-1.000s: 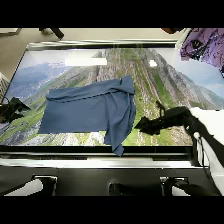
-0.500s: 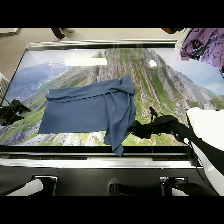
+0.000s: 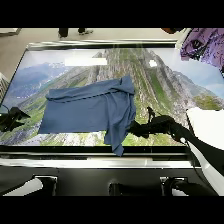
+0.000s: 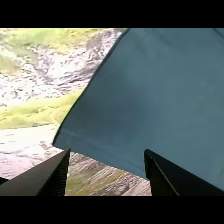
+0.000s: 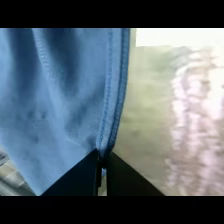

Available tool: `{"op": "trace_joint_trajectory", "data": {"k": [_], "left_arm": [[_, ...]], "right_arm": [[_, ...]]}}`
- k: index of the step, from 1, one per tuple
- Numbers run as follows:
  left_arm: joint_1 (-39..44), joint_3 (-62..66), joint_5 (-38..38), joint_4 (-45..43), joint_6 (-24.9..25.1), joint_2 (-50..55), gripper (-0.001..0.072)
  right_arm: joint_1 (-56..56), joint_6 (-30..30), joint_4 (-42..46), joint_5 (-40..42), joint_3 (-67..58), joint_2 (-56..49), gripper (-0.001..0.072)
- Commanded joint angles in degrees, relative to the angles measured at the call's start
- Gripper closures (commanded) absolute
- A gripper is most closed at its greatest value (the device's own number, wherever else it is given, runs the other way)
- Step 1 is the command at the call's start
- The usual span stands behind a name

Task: Fold the clothes and pants, and hang the long-sleeved shirts on hangers.

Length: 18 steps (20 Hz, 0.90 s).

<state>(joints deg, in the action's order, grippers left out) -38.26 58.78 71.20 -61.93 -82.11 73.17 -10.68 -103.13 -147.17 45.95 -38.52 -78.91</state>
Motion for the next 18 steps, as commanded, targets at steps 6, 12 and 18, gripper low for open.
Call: {"op": "trace_joint_trajectory", "data": {"k": [6, 12, 18], "left_arm": [[-4.1, -8.6, -3.6, 3.5, 9.4, 5.3, 0.0169], [-0.9, -8.6, -5.5, 3.5, 9.8, 11.3, 0.0171], [2.8, -8.6, -7.2, 3.5, 9.7, 13.7, 0.0634]], "right_arm": [[-0.1, 4.2, 1.5, 1.7, -0.7, 6.6, 0.0685], [-0.1, 4.9, 1.5, 2.3, -0.7, 8.9, 0.0685], [-0.1, 5.1, 1.8, 3.9, -0.7, 11.2, 0.0685]]}}
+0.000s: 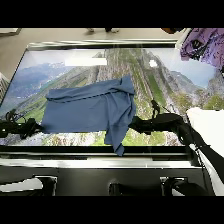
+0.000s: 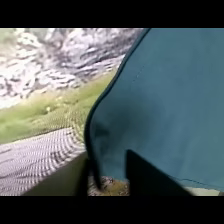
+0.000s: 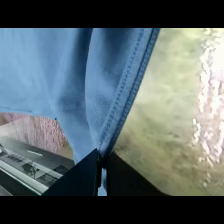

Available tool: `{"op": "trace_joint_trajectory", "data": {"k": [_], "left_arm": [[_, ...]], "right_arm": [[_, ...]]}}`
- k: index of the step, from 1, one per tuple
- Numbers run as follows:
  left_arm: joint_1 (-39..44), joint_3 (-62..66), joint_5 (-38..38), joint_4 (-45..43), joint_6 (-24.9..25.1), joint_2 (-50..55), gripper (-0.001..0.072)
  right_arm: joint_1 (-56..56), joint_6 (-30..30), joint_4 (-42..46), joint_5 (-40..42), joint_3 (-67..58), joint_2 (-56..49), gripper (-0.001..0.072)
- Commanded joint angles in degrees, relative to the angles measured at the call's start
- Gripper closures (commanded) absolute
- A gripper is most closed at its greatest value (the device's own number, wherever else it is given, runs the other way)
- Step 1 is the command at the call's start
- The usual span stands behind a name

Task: Fold the clothes and pants, and hang the long-sleeved shirts on hangers.

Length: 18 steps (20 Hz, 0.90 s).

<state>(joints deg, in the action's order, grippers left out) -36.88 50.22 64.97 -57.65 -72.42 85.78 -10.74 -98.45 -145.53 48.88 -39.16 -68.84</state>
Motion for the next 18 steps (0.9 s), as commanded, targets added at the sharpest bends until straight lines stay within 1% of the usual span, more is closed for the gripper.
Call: {"op": "trace_joint_trajectory", "data": {"k": [1, 3, 5, 6, 8, 10, 11, 13, 15, 16, 17, 18], "left_arm": [[1.6, 0.0, -0.7, -0.7, 0.1, 0.9, 0.0690], [1.7, 0.6, 0.5, 2.1, 0.4, 0.0, 0.0692], [2.6, 3.0, 1.3, 4.7, 0.4, -2.5, 0.0695], [3.8, 5.2, 1.6, 5.0, -0.1, -4.3, 0.0696], [6.5, 11.6, 1.5, 5.0, -2.8, -7.9, 0.0696], [9.6, 22.3, 1.4, 4.9, -6.0, -10.5, 0.0696], [10.8, 28.5, 1.5, 4.9, -7.4, -11.4, 0.0696], [12.5, 43.3, 1.8, 3.5, -10.4, -12.7, 0.0696], [13.3, 58.5, 4.3, -0.3, -11.9, -14.1, 0.0696], [13.2, 65.5, 7.1, -3.5, -12.0, -15.1, 0.0695], [12.9, 70.3, 9.4, -7.2, -13.4, -16.6, 0.0695], [12.6, 72.3, 10.1, -11.5, -16.0, -19.3, 0.0694]], "right_arm": [[0.0, 0.8, 0.7, 1.1, -0.1, 1.8, 0.0685], [0.0, 2.5, 2.3, 0.6, -0.5, 3.2, 0.0685], [0.0, 2.5, 4.7, 1.2, -3.3, 3.8, 0.0686], [0.0, 2.1, 6.0, 1.6, -6.2, 3.8, 0.0686], [0.0, 1.9, 10.4, 1.8, -14.4, 3.8, 0.0686], [0.0, 2.0, 17.2, 1.6, -25.6, 3.8, 0.0686], [0.0, 3.3, 21.5, 2.4, -31.8, 3.8, 0.0686], [0.0, 5.7, 30.3, 6.1, -45.9, 3.8, 0.0686], [0.0, 8.1, 37.4, 11.6, -60.8, 4.2, 0.0686], [0.0, 10.1, 40.3, 13.9, -67.0, 4.9, 0.0686], [0.0, 12.4, 42.7, 16.0, -72.5, 5.9, 0.0686], [0.0, 14.2, 44.6, 17.8, -77.6, 7.4, 0.0686]]}}
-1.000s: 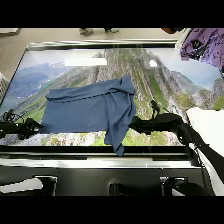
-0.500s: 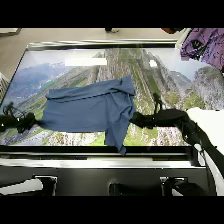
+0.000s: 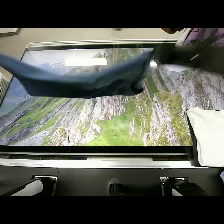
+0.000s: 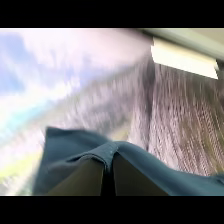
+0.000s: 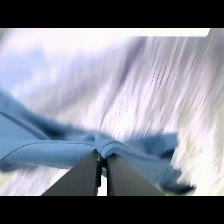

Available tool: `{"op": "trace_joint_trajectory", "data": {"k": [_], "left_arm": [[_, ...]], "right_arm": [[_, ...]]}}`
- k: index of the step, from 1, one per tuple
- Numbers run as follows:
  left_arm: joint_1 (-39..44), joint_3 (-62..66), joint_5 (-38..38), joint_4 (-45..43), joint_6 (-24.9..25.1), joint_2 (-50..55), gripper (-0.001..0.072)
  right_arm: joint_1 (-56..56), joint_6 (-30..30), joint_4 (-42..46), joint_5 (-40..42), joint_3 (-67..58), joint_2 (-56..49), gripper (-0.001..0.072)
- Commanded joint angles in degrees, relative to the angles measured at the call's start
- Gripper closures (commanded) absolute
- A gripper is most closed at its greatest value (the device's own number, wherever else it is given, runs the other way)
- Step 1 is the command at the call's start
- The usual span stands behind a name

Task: Fold the clothes and pants, and hang the long-sleeved shirts on hangers.

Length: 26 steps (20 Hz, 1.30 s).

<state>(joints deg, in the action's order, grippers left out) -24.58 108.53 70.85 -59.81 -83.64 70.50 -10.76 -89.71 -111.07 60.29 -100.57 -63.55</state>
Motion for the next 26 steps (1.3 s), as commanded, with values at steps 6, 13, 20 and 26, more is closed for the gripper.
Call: {"op": "trace_joint_trajectory", "data": {"k": [6, 13, 20, 26], "left_arm": [[-0.2, 2.6, 3.9, -24.4, -10.5, -23.6, 0.0694], [0.3, 0.3, 6.2, -14.0, -3.6, -16.2, 0.0694], [8.3, -6.5, 3.5, -13.9, 0.3, 15.4, 0.0694], [12.2, -6.4, -15.3, -13.6, 0.3, 37.9, 0.0695]], "right_arm": [[0.0, 15.4, 17.8, 8.2, -20.3, 15.6, 0.0687], [0.0, 22.4, 17.2, 14.4, -17.6, 5.5, 0.0686], [0.0, 22.5, 17.4, 12.7, -10.0, -23.5, 0.0685], [0.0, 23.4, 17.3, -3.5, -10.0, -42.9, 0.0686]]}}
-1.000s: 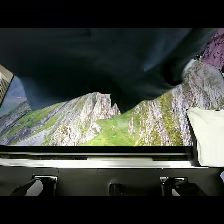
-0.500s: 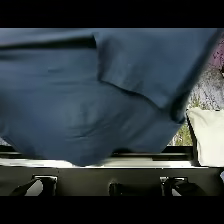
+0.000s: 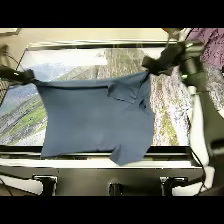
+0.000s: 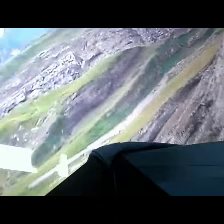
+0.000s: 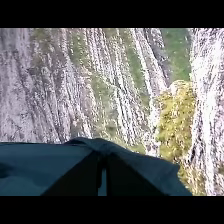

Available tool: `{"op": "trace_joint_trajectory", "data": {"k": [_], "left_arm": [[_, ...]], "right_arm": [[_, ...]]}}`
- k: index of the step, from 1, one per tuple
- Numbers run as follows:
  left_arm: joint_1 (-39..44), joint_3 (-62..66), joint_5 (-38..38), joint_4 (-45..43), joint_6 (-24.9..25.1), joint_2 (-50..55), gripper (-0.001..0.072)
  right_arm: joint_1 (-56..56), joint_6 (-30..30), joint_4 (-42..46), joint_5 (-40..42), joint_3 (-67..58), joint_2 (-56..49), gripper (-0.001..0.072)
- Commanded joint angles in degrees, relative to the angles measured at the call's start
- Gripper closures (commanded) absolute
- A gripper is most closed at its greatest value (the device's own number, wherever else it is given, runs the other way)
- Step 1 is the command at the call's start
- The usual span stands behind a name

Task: Fold the clothes and pants, and hang the long-sleeved shirts on hangers.

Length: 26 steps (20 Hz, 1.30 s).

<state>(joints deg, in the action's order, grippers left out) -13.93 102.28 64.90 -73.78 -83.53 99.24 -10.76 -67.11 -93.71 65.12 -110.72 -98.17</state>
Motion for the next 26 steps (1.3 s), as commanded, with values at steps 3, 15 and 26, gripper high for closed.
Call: {"op": "trace_joint_trajectory", "data": {"k": [3, 15, 26], "left_arm": [[1.7, 0.1, -12.6, 0.8, 0.2, 11.2, 0.0694], [0.9, 1.6, 13.0, 0.7, -2.0, 7.3, 0.0694], [1.9, -7.8, 16.8, -1.2, -4.0, 8.0, 0.0694]], "right_arm": [[0.0, 2.3, 2.5, -12.5, 0.1, -10.5, 0.0686], [0.0, -1.2, 5.7, 17.4, -1.4, -8.4, 0.0685], [0.0, -2.7, 3.7, 28.0, 0.3, -12.8, 0.0685]]}}
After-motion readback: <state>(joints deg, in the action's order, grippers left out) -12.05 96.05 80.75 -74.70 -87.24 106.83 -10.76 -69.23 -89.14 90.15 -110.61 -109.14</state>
